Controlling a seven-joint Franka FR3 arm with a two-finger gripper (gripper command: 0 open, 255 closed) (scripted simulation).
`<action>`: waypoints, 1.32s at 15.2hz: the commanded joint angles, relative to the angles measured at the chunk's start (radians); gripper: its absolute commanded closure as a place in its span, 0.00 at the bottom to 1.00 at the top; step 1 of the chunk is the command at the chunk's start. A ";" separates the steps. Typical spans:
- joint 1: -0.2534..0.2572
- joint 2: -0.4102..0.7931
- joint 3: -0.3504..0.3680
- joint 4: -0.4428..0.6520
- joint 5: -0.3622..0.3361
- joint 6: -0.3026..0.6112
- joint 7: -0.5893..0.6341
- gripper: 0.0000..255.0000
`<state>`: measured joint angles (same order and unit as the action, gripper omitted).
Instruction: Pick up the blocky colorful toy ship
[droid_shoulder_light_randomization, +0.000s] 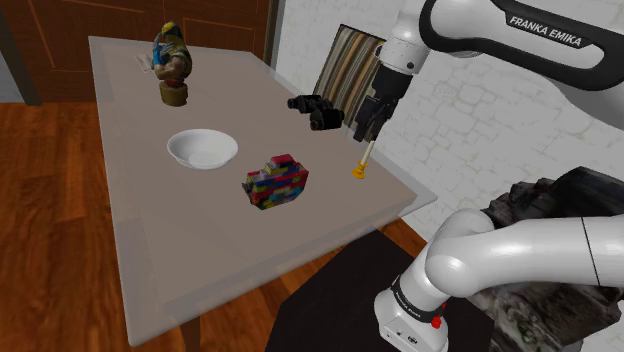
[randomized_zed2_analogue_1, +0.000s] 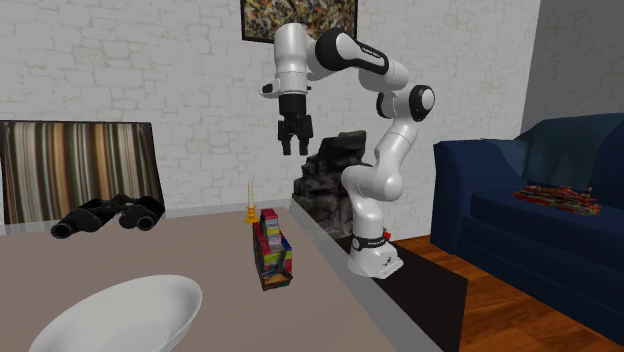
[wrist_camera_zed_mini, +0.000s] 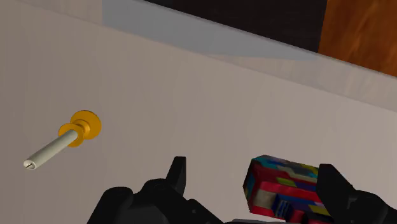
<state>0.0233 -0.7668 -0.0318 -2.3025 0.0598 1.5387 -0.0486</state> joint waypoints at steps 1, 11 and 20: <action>0.000 0.000 0.000 0.000 0.000 0.000 0.000 0.00; 0.001 0.169 0.210 -0.020 0.088 0.304 0.309 0.00; -0.013 0.301 0.310 -0.022 0.084 0.487 0.456 0.00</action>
<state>0.0090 -0.4655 0.2758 -2.3088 0.1419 2.0097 0.4054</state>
